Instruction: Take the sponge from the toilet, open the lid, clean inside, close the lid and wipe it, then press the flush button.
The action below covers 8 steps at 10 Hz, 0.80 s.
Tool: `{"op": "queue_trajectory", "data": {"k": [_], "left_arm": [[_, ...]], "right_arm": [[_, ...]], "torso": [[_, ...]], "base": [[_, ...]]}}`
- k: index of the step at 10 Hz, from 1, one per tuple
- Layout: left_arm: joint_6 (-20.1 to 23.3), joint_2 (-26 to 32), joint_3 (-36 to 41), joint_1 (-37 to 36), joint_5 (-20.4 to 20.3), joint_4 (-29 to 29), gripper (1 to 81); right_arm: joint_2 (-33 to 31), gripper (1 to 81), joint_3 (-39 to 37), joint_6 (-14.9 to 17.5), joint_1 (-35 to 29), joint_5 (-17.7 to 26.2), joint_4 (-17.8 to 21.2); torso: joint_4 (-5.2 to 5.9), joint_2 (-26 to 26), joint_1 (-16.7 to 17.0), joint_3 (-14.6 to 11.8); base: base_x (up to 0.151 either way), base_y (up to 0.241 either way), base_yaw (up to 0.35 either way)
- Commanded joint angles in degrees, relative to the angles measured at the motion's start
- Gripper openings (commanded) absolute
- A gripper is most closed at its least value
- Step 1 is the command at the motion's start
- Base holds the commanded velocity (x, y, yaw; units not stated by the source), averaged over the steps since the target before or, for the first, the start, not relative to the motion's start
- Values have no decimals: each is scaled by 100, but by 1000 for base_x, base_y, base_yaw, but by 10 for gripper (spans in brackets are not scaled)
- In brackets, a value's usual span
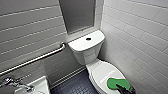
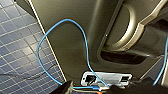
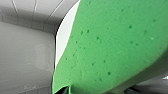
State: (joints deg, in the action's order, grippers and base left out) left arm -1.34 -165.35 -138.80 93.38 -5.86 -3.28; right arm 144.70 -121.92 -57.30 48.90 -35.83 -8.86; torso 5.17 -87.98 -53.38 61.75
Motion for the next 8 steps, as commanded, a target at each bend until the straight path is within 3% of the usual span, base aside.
{"op": "queue_trajectory", "data": {"k": [1,4,5,8], "left_arm": [[11,81,46,256,534,-76,811],[11,72,46,264,534,-68,811],[11,72,46,264,534,-68,811],[11,46,46,256,508,-59,811]], "right_arm": [[88,811,-384,34,-68,1183,183],[88,811,-490,-27,-6,1183,192],[18,10,-446,-36,-6,1175,192],[-200,10,-185,-36,11,1026,245]], "torso": [[0,0,0,0],[0,-2,0,-2],[0,-4,0,-5],[0,-4,0,-2]], "base": [[0,0,0],[0,0,0],[0,0,0],[0,0,0]]}}
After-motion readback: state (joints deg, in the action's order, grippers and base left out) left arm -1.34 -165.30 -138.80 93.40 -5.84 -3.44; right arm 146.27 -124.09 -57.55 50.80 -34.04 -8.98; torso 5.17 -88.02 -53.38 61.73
